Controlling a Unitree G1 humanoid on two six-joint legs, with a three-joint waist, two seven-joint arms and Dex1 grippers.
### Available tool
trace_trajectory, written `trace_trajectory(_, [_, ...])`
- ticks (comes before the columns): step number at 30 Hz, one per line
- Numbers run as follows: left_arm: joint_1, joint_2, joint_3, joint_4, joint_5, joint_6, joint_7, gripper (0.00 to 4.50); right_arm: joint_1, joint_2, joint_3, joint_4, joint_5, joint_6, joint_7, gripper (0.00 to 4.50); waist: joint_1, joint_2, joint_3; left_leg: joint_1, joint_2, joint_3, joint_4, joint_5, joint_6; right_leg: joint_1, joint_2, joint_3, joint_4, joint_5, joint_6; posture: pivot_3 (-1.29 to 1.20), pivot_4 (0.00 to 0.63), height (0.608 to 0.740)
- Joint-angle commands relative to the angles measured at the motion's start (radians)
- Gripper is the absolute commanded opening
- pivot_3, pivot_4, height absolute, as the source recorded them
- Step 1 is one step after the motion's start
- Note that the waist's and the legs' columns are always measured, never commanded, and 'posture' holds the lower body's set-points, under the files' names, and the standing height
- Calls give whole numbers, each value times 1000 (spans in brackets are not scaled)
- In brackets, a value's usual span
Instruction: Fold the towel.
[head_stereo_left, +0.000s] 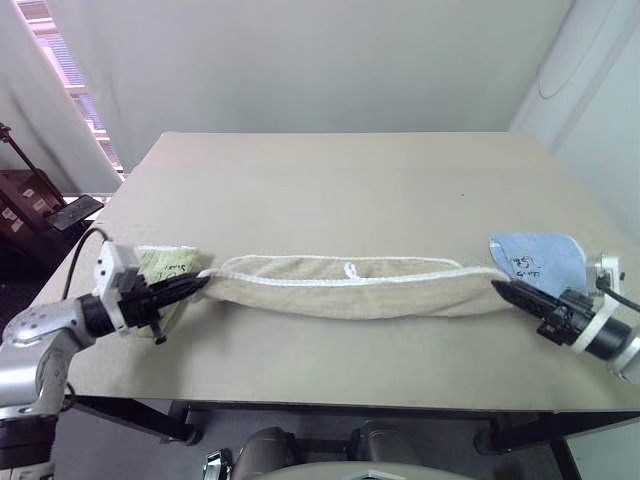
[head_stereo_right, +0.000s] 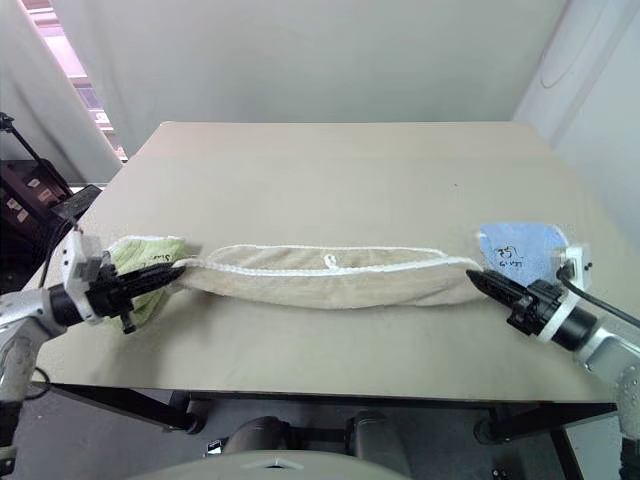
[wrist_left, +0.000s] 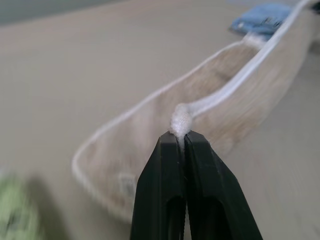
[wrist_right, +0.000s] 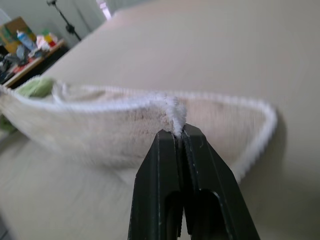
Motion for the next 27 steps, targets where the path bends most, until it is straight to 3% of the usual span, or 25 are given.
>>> trace_trajectory(1, [53, 26, 56, -49, -22, 1, -7, 84, 36, -40, -69, -55, 47, 19, 27, 0, -1, 0, 0, 0, 0, 0, 0, 0, 0, -1, 0, 0, -1, 0, 0, 0, 0, 724])
trace_trajectory(4, [52, 5, 35, -32, -13, -16, 6, 84, 8, -36, -42, -47, 33, -6, 10, 0, 0, 0, 0, 1, 0, 0, -1, -1, 1, -1, 0, 0, -5, -1, 1, 0, 0, 724])
trace_trajectory(9, [-74, -33, -14, 73, 13, -42, 34, 84, -139, -10, 69, 56, -23, -25, -47, 0, 0, 1, 0, 1, 1, 0, -9, -1, 1, 1, 0, -2, -19, 4, -2, 0, 0, 724])
trace_trajectory(13, [-162, -58, -43, 174, 45, -72, 56, 84, -249, 14, 142, 169, -86, -63, -74, 0, 0, 1, -1, 1, 1, 1, -10, -1, 1, 0, -1, -3, -19, 8, -6, 0, 0, 724])
trace_trajectory(17, [-248, -90, -74, 305, 96, -144, 78, 84, -331, 57, 232, 269, -172, -118, -95, 0, 0, 0, -1, -3, 0, 2, -11, 2, 3, -2, -1, -3, -16, 7, 0, 0, 0, 724])
trace_trajectory(27, [-311, -139, -130, 451, 146, -214, 62, 84, -401, 97, 333, 361, -264, -166, -84, 0, -2, 0, -1, -2, 1, 2, -11, 2, 4, 0, 1, -4, -14, 7, 4, 0, 0, 724])
